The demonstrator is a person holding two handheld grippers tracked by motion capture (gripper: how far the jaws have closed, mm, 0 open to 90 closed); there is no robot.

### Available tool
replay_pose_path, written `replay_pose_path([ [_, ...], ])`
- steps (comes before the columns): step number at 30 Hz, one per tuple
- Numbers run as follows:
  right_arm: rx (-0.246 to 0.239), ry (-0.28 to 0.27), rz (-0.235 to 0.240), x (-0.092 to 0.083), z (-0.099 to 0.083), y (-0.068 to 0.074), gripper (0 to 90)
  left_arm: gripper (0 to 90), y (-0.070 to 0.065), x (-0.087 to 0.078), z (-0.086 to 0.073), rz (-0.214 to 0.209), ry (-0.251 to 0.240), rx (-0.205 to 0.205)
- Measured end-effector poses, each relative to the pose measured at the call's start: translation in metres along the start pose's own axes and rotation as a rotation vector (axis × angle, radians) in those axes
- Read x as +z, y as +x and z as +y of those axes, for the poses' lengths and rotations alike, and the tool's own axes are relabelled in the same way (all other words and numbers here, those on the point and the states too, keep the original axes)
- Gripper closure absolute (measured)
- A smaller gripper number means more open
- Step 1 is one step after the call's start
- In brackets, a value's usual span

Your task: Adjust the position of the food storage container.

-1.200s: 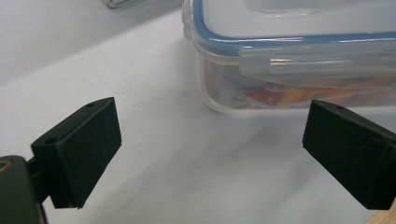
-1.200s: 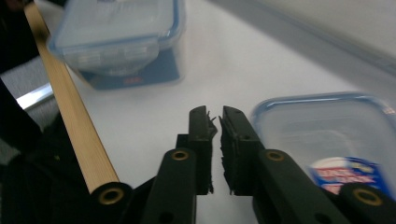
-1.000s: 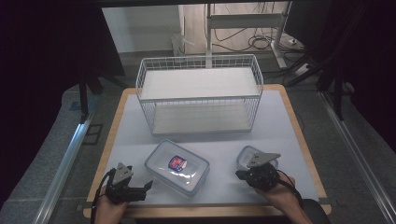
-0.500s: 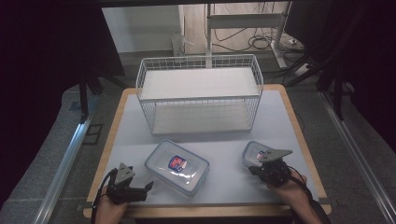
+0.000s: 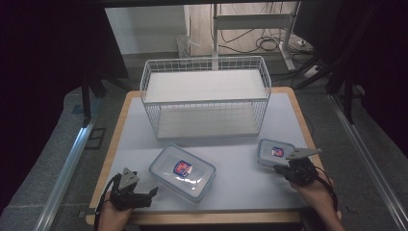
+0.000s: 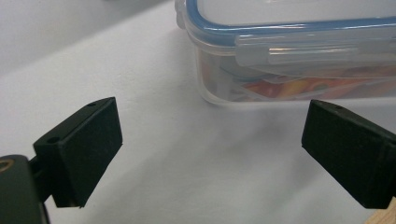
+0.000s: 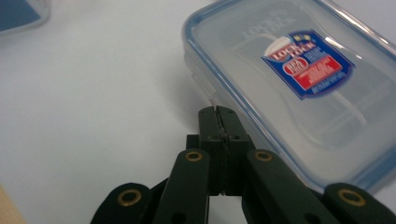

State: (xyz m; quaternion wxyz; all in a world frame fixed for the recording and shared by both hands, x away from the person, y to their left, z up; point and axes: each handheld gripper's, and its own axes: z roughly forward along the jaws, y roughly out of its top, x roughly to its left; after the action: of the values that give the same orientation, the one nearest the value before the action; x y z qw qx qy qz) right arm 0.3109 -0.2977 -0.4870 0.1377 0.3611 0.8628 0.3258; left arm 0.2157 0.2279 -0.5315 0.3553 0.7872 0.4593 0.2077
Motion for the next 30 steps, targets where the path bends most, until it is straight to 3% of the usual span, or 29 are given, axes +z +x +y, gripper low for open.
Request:
replay_pose_path([
  [7, 0.031, 0.039, -0.054, -0.001, -0.007, -0.015, 89.4, 5.3, 0.0, 0.0, 0.001, -0.004, 0.003, -0.011],
  [12, 0.047, 0.026, -0.091, -0.002, -0.008, -0.022, 89.4, 5.3, 0.001, 0.0, 0.001, -0.003, -0.008, -0.019],
  [16, 0.032, 0.012, -0.071, -0.002, -0.006, -0.016, 89.0, 5.3, 0.002, 0.0, 0.002, -0.004, -0.002, -0.037],
  [19, -0.01, -0.007, -0.036, 0.0, -0.001, -0.002, 87.2, 3.2, 0.005, -0.002, 0.004, 0.002, 0.02, -0.047],
  [21, -0.025, -0.016, -0.026, -0.001, 0.0, 0.001, 87.2, 5.8, 0.008, -0.005, 0.006, 0.024, 0.016, -0.053],
  [24, -0.031, -0.037, -0.013, -0.002, 0.001, 0.006, 87.1, 26.8, 0.016, -0.009, 0.007, 0.017, -0.003, -0.067],
  [27, -0.035, -0.05, 0.006, -0.002, 0.002, 0.01, 86.0, 54.2, 0.029, -0.007, 0.009, -0.038, -0.034, -0.117],
  [29, -0.038, -0.054, 0.014, -0.002, 0.002, 0.012, 85.7, 68.5, 0.033, -0.002, 0.011, -0.041, -0.025, -0.127],
  [30, -0.042, -0.057, 0.022, -0.001, 0.003, 0.014, 85.4, 68.5, 0.034, 0.003, 0.013, -0.044, -0.012, -0.123],
])
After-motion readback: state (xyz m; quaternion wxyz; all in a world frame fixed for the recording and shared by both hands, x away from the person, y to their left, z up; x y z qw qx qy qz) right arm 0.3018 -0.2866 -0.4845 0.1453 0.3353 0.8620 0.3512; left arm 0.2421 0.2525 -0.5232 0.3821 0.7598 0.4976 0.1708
